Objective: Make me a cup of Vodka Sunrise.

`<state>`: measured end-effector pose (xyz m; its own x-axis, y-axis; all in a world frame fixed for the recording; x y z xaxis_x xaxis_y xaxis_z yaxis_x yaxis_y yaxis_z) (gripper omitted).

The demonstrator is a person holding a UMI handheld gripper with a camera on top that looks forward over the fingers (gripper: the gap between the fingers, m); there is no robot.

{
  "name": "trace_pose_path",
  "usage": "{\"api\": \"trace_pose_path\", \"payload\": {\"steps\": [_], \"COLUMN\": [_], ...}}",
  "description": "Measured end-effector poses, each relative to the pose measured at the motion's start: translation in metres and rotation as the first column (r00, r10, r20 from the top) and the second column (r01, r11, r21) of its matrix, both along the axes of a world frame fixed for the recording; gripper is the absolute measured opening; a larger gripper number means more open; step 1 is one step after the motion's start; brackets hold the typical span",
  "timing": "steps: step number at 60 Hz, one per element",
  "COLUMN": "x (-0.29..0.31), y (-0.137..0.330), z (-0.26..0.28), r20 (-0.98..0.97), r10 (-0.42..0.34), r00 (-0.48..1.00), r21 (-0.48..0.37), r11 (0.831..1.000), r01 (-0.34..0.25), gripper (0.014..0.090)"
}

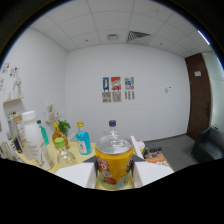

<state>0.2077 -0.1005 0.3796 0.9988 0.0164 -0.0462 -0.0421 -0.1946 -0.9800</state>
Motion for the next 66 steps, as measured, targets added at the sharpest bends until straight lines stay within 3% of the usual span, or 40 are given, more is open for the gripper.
{"api": "trace_pose_path", "payload": {"steps": [14, 23, 34, 45, 55, 66], "x": [-0.005, -0.024, -0.06, -0.085, -0.089, -0.089], "y": [-0.042, -0.083, -0.116, -0.126, -0.123, -0.117], "z": [0.037, 0.029, -0.046, -0.134, -0.183, -0.194], "r20": [0.029, 0.034, -0.029, 0.003, 0.23, 0.558], "r10": [-0.044, -0.055, -0.042, -0.034, -0.011, 0.087], "r00": [0.999, 0.998, 0.999, 0.999, 0.973, 0.825], "r21": [0.088, 0.099, 0.006, -0.113, -0.196, -0.216], "r11": [0.995, 0.994, 0.999, 0.993, 0.979, 0.975], "r01": [0.041, 0.051, 0.043, 0.034, 0.057, 0.044], "gripper": [0.0515, 0.0512, 0.0514, 0.0512, 0.0513, 0.0512]}}
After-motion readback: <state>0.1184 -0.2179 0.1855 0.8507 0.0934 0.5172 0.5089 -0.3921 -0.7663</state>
